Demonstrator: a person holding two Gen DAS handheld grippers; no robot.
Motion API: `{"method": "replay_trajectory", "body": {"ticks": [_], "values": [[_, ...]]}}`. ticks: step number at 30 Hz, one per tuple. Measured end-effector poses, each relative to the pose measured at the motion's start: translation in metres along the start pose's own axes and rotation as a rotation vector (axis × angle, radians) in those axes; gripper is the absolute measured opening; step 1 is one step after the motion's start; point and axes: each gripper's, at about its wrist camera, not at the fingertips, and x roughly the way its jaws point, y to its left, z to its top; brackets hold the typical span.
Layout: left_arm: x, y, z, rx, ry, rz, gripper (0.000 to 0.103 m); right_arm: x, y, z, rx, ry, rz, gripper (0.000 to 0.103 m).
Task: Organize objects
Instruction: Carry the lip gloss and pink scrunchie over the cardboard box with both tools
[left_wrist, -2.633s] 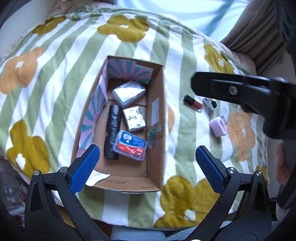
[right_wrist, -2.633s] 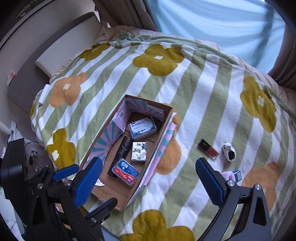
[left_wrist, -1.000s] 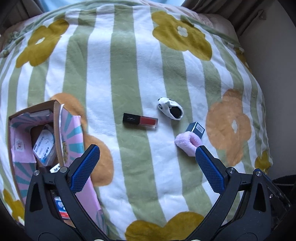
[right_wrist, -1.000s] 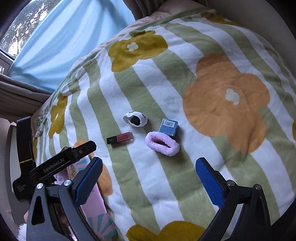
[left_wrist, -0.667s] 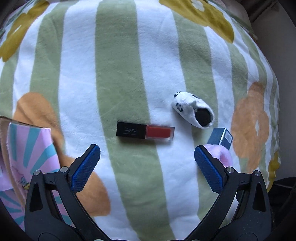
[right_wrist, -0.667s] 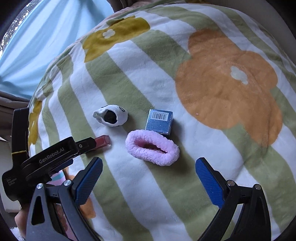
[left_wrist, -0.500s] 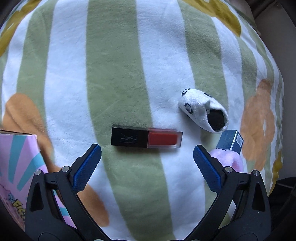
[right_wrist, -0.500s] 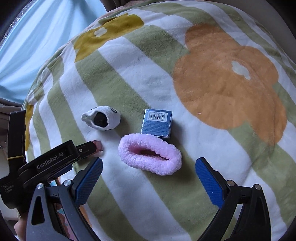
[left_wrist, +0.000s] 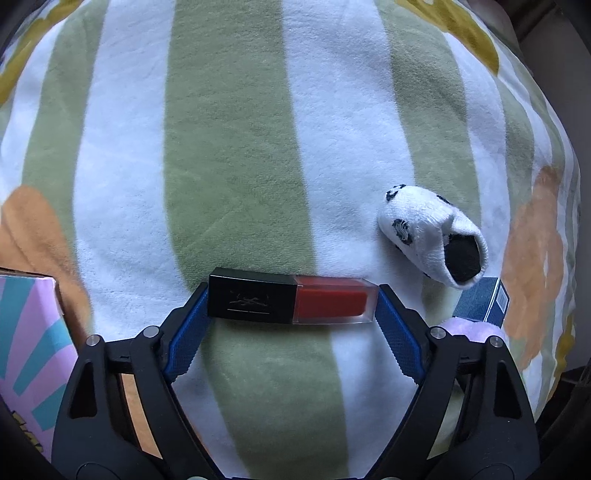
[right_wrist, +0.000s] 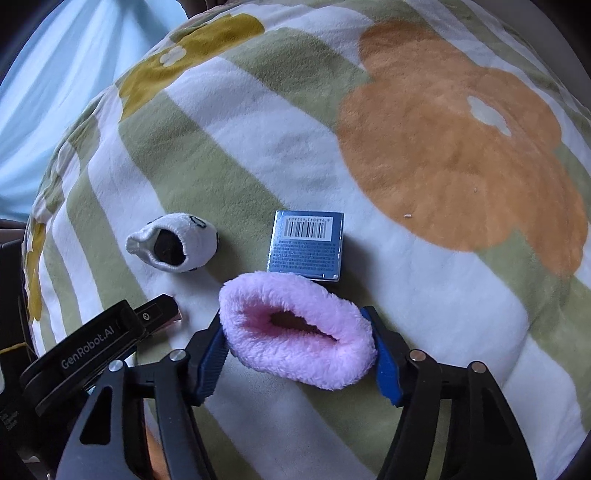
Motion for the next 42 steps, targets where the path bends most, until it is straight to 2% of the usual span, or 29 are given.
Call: {"method": "replay_trajectory", "body": {"ticks": [9,17,22,23,29,35,42], "values": [[-0.006,0.002,-0.001,-0.010,-0.012,-0.017,0.084,-0.014,-0.004,-0.006,-0.048,0.015,0.033,0.037],[-0.038,0.003,-0.007,-0.020,-0.048,-0.025,0.084,-0.056,0.002,0.000,-0.160,-0.006,0.051,0.036],[-0.080,0.003,-0.016,-0.041,-0.094,-0.034,0.084,-0.088,0.028,0.022,-0.276,-0.030,0.068,0.036],[-0.092,0.000,-0.004,-0.046,-0.103,-0.035,0.084,-0.096,0.032,0.024,-0.306,-0.032,0.072,0.036],[-0.154,-0.014,-0.013,-0.065,-0.170,-0.030,0.084,-0.148,0.055,0.034,-0.507,-0.047,0.101,0.036],[-0.217,-0.020,-0.046,-0.088,-0.239,-0.029,0.084,-0.198,0.060,0.029,-0.664,-0.055,0.138,0.036],[-0.267,-0.031,-0.091,-0.125,-0.302,-0.017,0.084,-0.232,0.048,0.016,-0.742,-0.052,0.175,0.036]]}}
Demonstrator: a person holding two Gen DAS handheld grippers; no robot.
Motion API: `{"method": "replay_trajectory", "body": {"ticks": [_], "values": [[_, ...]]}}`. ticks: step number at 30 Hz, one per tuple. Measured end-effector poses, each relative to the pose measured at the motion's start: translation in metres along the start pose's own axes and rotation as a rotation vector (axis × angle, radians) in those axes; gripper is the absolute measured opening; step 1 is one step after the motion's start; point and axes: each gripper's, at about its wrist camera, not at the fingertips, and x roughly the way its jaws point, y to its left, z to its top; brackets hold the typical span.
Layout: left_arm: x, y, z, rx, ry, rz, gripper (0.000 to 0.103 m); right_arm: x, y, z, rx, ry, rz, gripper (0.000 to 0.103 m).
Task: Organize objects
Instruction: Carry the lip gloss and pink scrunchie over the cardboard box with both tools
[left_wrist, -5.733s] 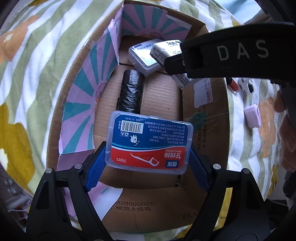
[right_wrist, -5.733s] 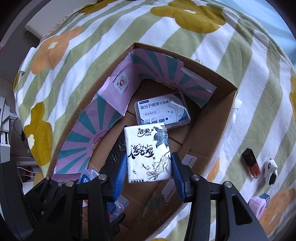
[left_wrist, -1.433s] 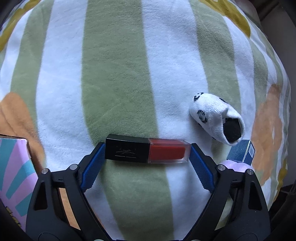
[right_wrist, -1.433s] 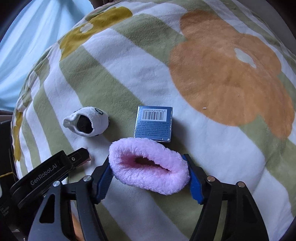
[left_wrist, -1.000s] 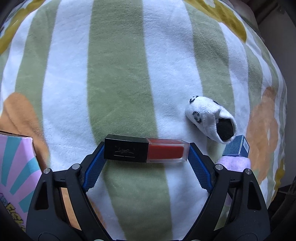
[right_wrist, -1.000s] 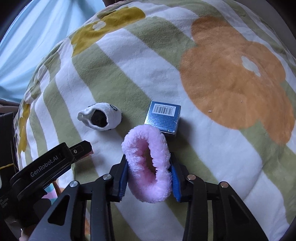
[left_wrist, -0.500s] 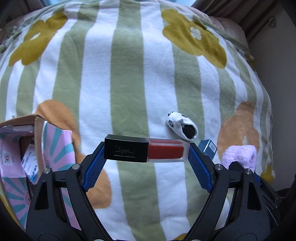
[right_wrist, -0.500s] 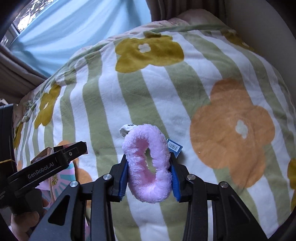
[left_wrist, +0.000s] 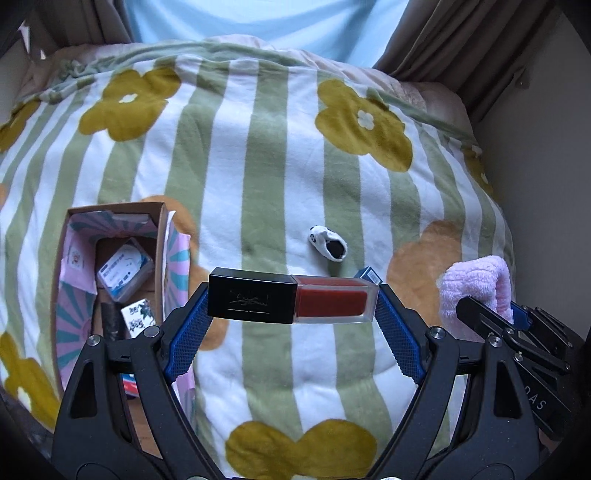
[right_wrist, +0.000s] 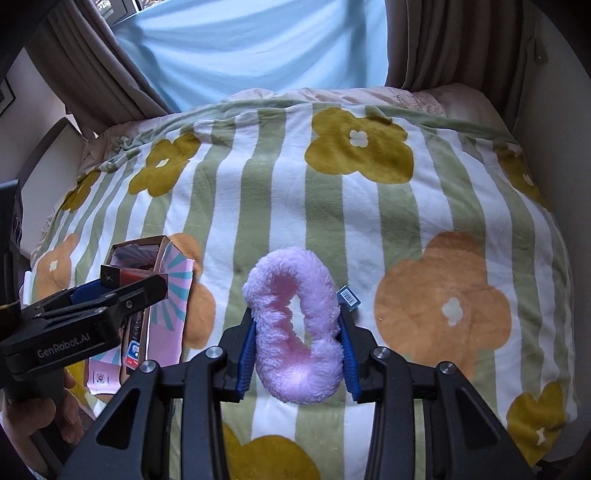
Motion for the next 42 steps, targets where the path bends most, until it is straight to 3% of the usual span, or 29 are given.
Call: {"method": "replay_trajectory", "body": {"ticks": [10,20,31,42], "values": [[-0.038,-0.003,-0.061,-0.072,-0.034,0.020,0.084,-0.021,0.009,-0.019,-0.079,-0.009,0.035,0.036],[-0.060,0.016,-0.085,-0.157,-0.073,0.057,0.084,-0.025,0.040,-0.012,-0.168,-0.016,0.103,0.036],[-0.085,0.082,-0.101,-0.306,-0.118,0.130,0.084,-0.006,0.113,0.014,-0.308,0.001,0.194,0.036],[-0.073,0.164,-0.121,-0.440,-0.079,0.182,0.084,0.063,0.208,0.031,-0.459,0.085,0.258,0.036]]}}
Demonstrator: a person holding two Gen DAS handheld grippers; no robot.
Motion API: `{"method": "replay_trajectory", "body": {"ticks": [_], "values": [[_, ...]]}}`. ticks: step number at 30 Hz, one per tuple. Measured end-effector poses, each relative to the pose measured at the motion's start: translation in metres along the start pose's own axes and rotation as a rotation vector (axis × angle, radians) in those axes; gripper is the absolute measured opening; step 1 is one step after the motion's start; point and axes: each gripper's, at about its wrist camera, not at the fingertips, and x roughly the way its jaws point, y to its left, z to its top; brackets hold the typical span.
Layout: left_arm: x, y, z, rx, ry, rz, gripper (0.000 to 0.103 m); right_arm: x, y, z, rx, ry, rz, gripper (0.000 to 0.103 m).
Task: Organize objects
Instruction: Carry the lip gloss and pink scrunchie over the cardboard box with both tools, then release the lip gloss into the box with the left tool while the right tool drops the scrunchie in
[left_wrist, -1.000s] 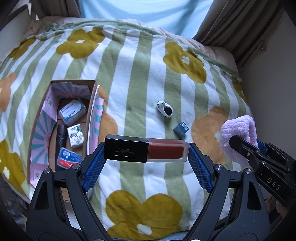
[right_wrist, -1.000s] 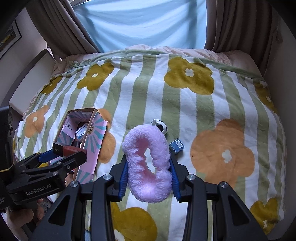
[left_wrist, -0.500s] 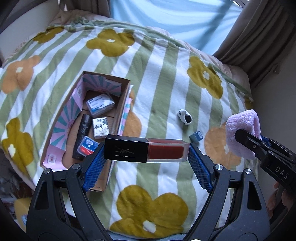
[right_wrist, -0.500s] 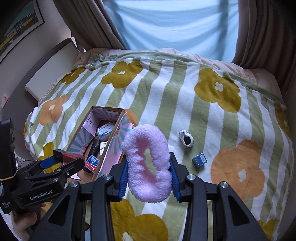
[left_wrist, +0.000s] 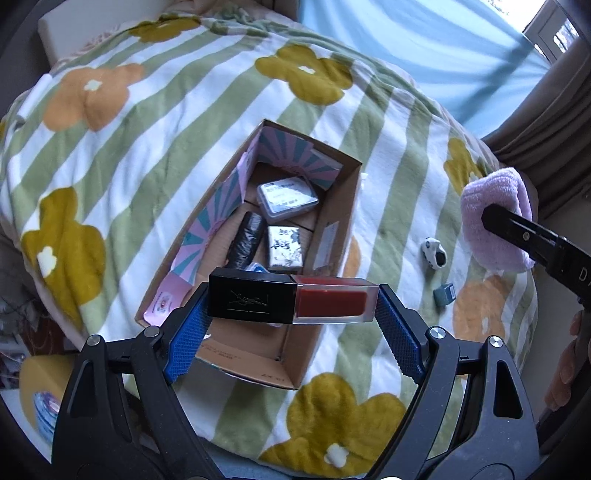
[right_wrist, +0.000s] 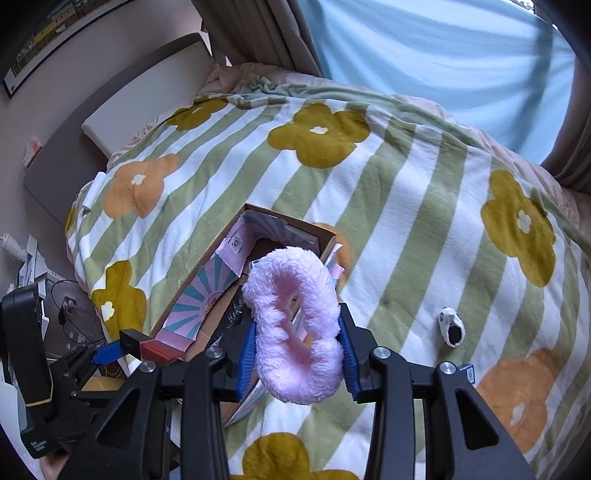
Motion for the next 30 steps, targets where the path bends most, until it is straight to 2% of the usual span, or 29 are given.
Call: {"method": "replay_trajectory", "body": {"ticks": [8,15,23,26,27,29,30], "values": [[0.049,0.037,0.002,-0.035,0.080,0.015,0.084,0.093,0.033,0.021,-0.086,0.117,0.028,0.036],[0.096,0.051,-0.003,-0.020,0.149,0.020,0.084,0.163,0.044,0.025,-0.106,0.213,0.040,0.036],[0.119,0.060,-0.010,0.001,0.201,0.015,0.084,0.183,0.048,0.025,-0.097,0.245,0.062,0.036],[0.119,0.061,-0.010,0.018,0.210,0.017,0.084,0.183,0.050,0.026,-0.096,0.245,0.095,0.036],[0.119,0.060,-0.010,0.028,0.212,0.017,0.084,0.184,0.052,0.026,-0.097,0.251,0.112,0.038],[0.119,0.058,-0.012,0.056,0.217,0.014,0.085,0.185,0.056,0.026,-0.110,0.257,0.142,0.048],[0.119,0.056,-0.013,0.077,0.221,0.013,0.085,0.185,0.059,0.026,-0.120,0.259,0.154,0.062]]}}
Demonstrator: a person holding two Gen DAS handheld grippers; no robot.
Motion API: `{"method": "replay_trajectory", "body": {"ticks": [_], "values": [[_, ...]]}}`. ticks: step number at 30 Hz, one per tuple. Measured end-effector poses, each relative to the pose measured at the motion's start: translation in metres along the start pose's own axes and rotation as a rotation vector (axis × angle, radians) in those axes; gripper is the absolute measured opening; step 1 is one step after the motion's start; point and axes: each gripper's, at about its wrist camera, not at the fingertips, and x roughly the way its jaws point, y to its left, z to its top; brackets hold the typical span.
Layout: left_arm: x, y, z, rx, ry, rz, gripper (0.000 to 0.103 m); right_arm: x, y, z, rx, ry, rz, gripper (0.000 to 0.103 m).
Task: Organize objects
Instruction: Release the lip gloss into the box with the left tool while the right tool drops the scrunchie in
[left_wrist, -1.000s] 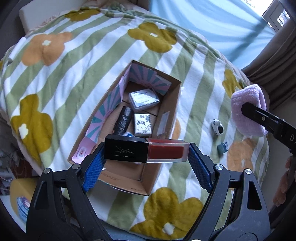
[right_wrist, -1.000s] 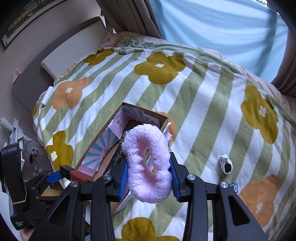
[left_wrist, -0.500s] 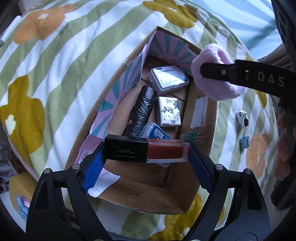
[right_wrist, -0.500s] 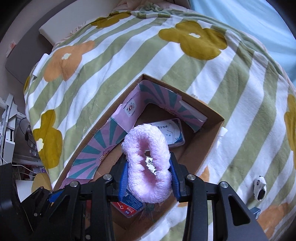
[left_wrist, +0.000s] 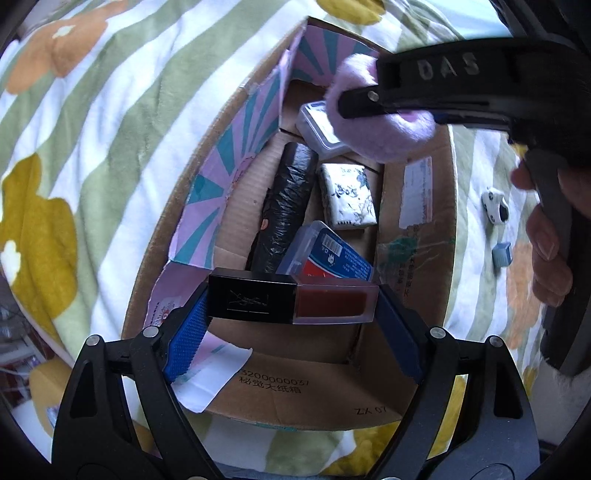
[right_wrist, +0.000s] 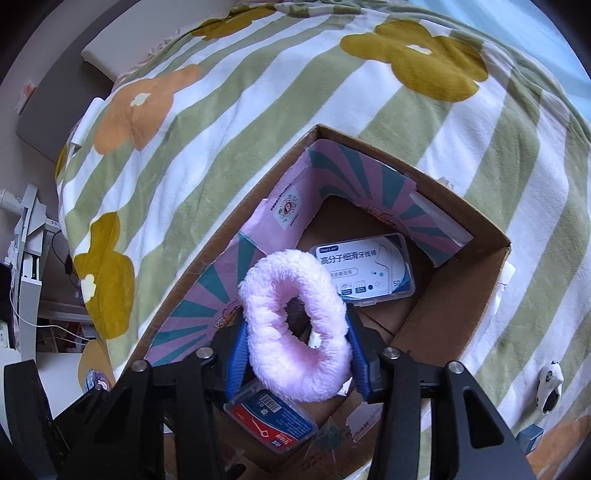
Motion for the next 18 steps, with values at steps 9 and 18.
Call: {"method": "replay_trajectory", "body": {"ticks": [9,18], "values": [[0.001,-0.018,-0.013,0.104,0.004,-0.015,0.103,-0.006,0.003,-0.007,0.017,-0.021,-0.010,0.094],[-0.002,-0.014,-0.018,0.094,-0.011,-0.015,0.103,-0.023,0.003,-0.015,0.035,-0.033,-0.033,0.094]]}}
